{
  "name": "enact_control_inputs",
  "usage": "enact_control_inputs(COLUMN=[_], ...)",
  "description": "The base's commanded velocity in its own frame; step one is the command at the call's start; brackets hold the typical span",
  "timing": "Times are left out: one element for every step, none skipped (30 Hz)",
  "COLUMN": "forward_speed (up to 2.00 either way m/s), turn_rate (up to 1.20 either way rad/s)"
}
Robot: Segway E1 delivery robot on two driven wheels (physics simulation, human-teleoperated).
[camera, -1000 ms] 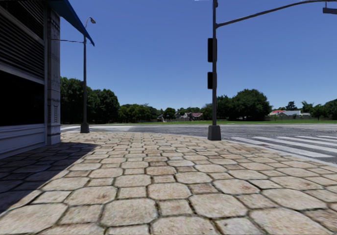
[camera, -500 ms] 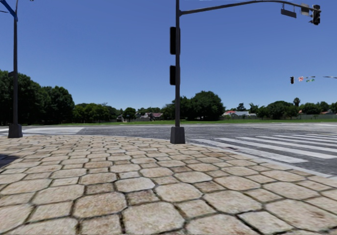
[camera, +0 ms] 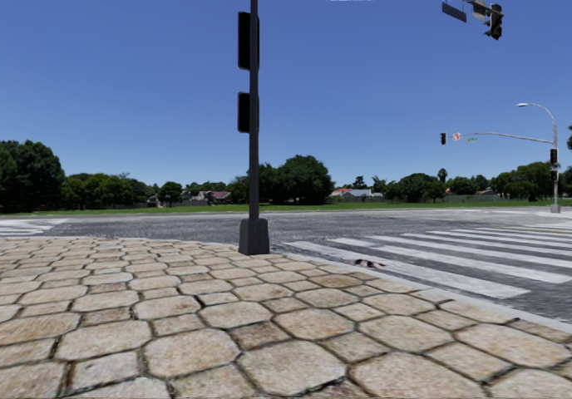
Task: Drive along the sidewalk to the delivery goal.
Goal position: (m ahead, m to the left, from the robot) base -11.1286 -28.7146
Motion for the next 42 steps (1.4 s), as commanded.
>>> enact_control_inputs(forward_speed=[2.0,2.0,2.0,2.0,2.0,2.0,2.0,2.0,2.0,2.0,2.0,2.0,2.0,2.0,2.0,2.0,2.0,2.0,2.0,2.0,2.0,2.0,2.0,2.0,2.0,2.0,2.0,2.0,2.0,2.0,2.0,2.0,2.0,2.0,2.0,2.0,2.0,2.0,2.0,2.0,2.0,2.0], turn_rate=[-0.55,-0.55,-0.57,-0.59,-0.59,-0.59,-0.59,-0.59,-0.49,-0.27,-0.27,-0.1,-0.05,-0.04,-0.04,-0.04,-0.04,-0.04,-0.04,-0.04,-0.07,-0.18,-0.18,-0.25,-0.36,-0.48,-0.48,-0.53,-0.54,-0.55,-0.55,-0.55,-0.55,-0.55,-0.55,-0.55,-0.55,-0.55,-0.55,-0.55,-0.55,-0.55])
